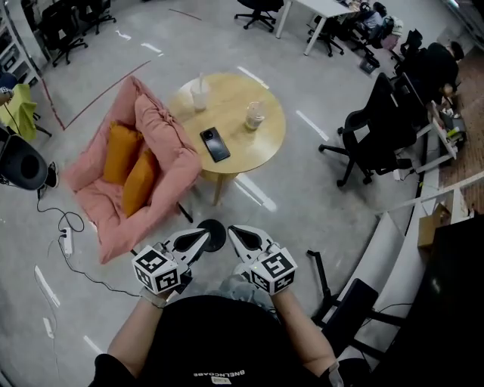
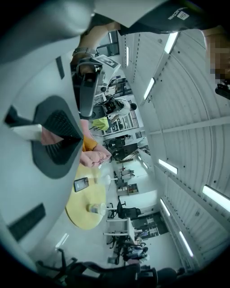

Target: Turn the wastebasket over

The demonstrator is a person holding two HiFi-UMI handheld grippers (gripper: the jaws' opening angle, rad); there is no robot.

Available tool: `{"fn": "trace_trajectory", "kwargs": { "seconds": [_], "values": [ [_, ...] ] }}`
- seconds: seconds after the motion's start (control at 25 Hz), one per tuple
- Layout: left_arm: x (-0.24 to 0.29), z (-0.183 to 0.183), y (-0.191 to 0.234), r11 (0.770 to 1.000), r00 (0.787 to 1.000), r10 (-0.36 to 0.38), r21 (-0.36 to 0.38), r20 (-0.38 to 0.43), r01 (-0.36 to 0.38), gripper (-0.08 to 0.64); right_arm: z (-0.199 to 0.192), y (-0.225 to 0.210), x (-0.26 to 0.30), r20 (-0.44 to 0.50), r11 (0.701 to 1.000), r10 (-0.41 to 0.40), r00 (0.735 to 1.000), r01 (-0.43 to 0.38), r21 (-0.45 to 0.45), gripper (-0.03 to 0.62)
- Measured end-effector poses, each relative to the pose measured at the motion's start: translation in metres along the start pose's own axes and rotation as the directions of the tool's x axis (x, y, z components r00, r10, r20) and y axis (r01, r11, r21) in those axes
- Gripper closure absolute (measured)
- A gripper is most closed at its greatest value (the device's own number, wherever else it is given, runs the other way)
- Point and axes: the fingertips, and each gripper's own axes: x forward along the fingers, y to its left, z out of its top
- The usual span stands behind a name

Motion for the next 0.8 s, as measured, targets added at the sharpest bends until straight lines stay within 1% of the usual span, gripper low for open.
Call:
{"fn": "trace_trajectory", "kwargs": {
  "seconds": [0.12, 0.28, 0.4, 0.52, 0.72, 0.8],
  "values": [
    [-0.005, 0.012, -0.006, 0.999, 0.999, -0.026, 0.026, 0.028, 0.026, 0.548, 0.003, 0.004, -0.002, 0.007, 1.0, -0.005, 1.0, 0.005, -0.005, 0.583],
    [-0.008, 0.018, -0.007, 0.998, 0.999, -0.039, 0.048, 0.026, 0.037, 0.548, 0.005, 0.003, -0.004, 0.015, 1.0, -0.011, 1.0, 0.011, 0.002, 0.583],
    [-0.01, 0.019, -0.002, 0.999, 0.999, -0.028, 0.043, 0.027, 0.027, 0.548, 0.004, 0.003, -0.004, 0.001, 0.999, -0.023, 1.0, 0.023, -0.023, 0.583],
    [-0.012, 0.021, 0.003, 0.999, 0.999, -0.019, 0.028, 0.034, 0.018, 0.548, 0.003, 0.003, -0.003, 0.0, 0.999, -0.027, 1.0, 0.027, -0.024, 0.583],
    [-0.013, 0.024, 0.003, 0.998, 1.0, -0.023, 0.053, 0.019, 0.022, 0.548, 0.006, 0.002, -0.002, 0.001, 0.999, -0.035, 0.999, 0.035, -0.024, 0.583],
    [-0.013, 0.026, 0.003, 0.998, 0.999, -0.035, 0.051, 0.022, 0.033, 0.548, 0.007, 0.0, -0.001, 0.0, 0.999, -0.039, 0.999, 0.039, -0.028, 0.583]
  ]
}}
